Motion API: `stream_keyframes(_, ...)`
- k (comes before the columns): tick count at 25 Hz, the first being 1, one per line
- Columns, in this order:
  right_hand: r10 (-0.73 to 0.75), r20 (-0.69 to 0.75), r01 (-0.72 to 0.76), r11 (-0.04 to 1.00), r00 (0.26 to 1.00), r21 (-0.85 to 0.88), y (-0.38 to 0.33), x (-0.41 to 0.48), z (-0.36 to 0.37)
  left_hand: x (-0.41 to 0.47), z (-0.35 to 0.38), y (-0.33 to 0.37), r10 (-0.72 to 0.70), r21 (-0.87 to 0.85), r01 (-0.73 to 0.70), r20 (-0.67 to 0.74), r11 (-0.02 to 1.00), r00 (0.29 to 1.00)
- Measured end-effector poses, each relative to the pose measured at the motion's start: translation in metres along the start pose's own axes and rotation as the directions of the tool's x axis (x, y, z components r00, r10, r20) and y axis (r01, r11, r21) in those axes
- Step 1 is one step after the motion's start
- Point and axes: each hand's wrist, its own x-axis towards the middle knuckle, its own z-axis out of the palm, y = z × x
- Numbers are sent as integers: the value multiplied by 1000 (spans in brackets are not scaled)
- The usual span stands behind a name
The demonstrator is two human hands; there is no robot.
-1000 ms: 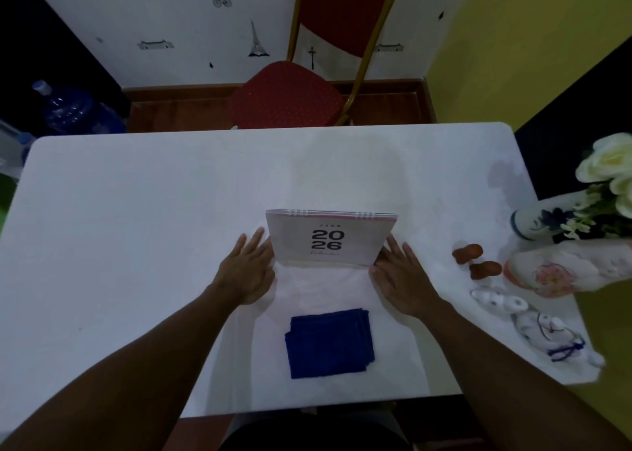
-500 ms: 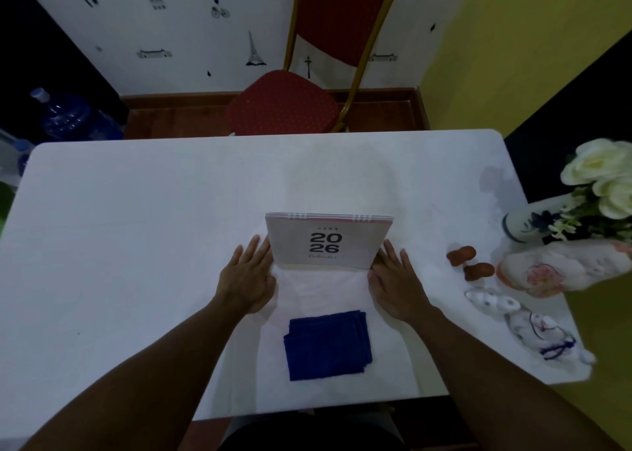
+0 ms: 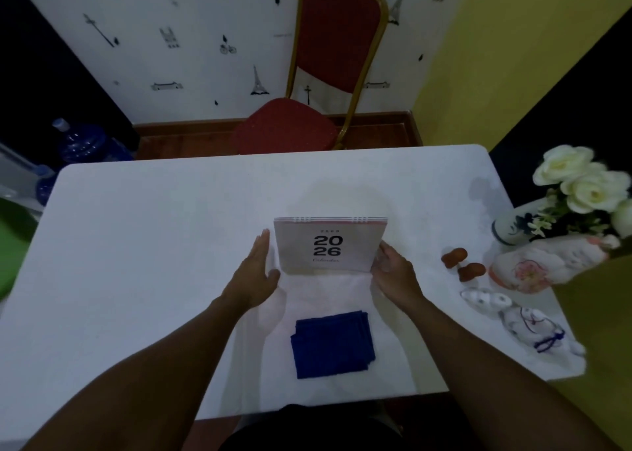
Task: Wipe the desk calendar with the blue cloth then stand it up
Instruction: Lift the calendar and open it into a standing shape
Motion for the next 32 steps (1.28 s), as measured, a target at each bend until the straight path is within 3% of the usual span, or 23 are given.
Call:
stream_keyframes(5, 10, -103, 11, 981, 995, 194, -23, -16, 15, -16, -7, 33, 120, -298, -132, -58, 945, 991)
stream_keyframes(10, 15, -132, 21, 963, 991, 269, -33, -23, 26, -14, -1, 37, 140, -397, -176, -117, 901, 983)
stream_keyframes(20, 67, -229, 24, 927, 971, 375, -43, -4, -36, 35, 6, 107, 188, -377, -197, -61, 905, 980)
stream_keyframes(25, 138, -340, 0, 927, 930, 376, -39, 17, -93, 80, 19, 168, 254, -366, -248, -33, 897, 967)
stream_keyframes(32, 232, -461, 45, 856, 856, 515, -7, 28, -136, 123, 58, 237, 283, -380, -250, 33, 891, 959)
